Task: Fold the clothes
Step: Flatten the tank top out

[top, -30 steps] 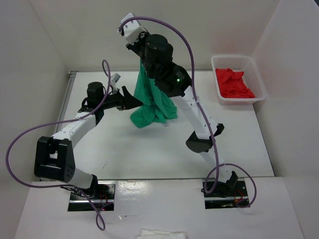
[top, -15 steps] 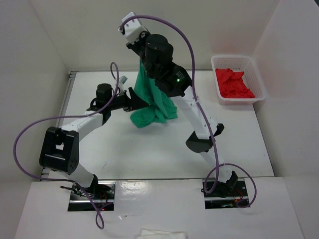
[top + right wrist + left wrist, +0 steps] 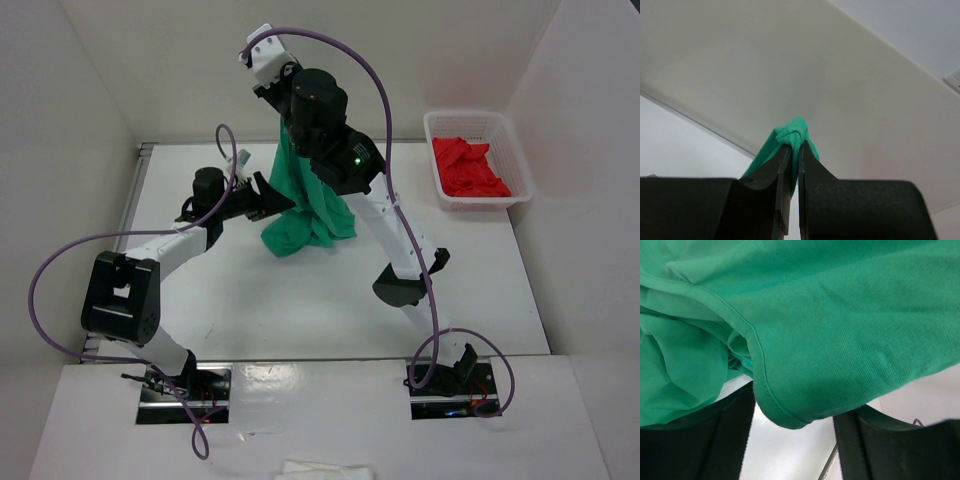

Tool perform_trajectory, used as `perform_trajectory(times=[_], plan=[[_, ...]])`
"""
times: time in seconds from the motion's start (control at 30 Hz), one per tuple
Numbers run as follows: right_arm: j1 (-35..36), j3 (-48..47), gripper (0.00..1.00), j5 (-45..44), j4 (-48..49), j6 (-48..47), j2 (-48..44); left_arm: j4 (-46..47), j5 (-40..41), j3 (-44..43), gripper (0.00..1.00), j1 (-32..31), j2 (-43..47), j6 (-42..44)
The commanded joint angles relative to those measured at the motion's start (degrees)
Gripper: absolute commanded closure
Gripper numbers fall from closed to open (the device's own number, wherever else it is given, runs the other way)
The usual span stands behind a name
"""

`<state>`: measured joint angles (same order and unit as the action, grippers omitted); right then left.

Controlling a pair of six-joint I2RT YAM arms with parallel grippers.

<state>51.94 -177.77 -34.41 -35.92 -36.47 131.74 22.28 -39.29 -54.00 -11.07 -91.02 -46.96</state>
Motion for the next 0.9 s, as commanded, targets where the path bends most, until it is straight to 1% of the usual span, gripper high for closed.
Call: perform_trajectory(times=[0.0,0.23,0.4,0.5,0.53,0.63,0.67,0.7,0.73,0.83,0.87], plan=[[0.26,-1.61,0.97,-1.27,3.49,0.87,0.44,3.56,-0.34,-1.98,0.34,0.08,-0.38,-0.94],[0.26,-1.61,0.97,-1.27,3.49,1.40,0.97,6.54,-2.20,-3.04,0.41,0.08,-0.91,-3.31],[0.26,-1.61,0.97,-1.27,3.49,1.40,0.97,7.78,-2.72,-3.04,0.47,0.08,-1.97,-4.37],[0.26,-1.61,0.97,-1.80,3.49,1.40,0.97,8.30,-3.25,-3.57,0.57,-0.44,-2.57,-4.37],[0.26,-1.61,0.97,-1.80,3.49,1.40,0.97,8.30,-3.77,-4.18,0.67,-0.44,-2.58,-4.37],[0.26,-1.61,0.97,-2.32,3.49,1.40,0.97,8.30,-4.48,-4.80,0.82,-0.44,-2.58,-4.37],[0.26,-1.61,0.97,-2.32,3.49,1.40,0.97,7.17,-5.00,-5.32,0.92,-0.44,-2.58,-4.37],[0.26,-1.61,0.97,-2.32,3.49,1.40,0.97,6.29,-5.01,-6.02,0.97,-0.44,-2.58,-3.50],[0.26,-1.61,0.97,-2.85,3.49,1.40,0.97,5.32,-5.53,-6.64,1.00,-0.44,-2.58,-2.10],[0.26,-1.61,0.97,-3.38,3.49,0.87,0.45,0.58,-7.02,-9.71,1.00,0.08,-2.05,1.59],[0.26,-1.61,0.97,-3.38,2.97,0.87,0.44,-2.65,-7.03,-10.85,1.00,0.78,-2.05,2.74]])
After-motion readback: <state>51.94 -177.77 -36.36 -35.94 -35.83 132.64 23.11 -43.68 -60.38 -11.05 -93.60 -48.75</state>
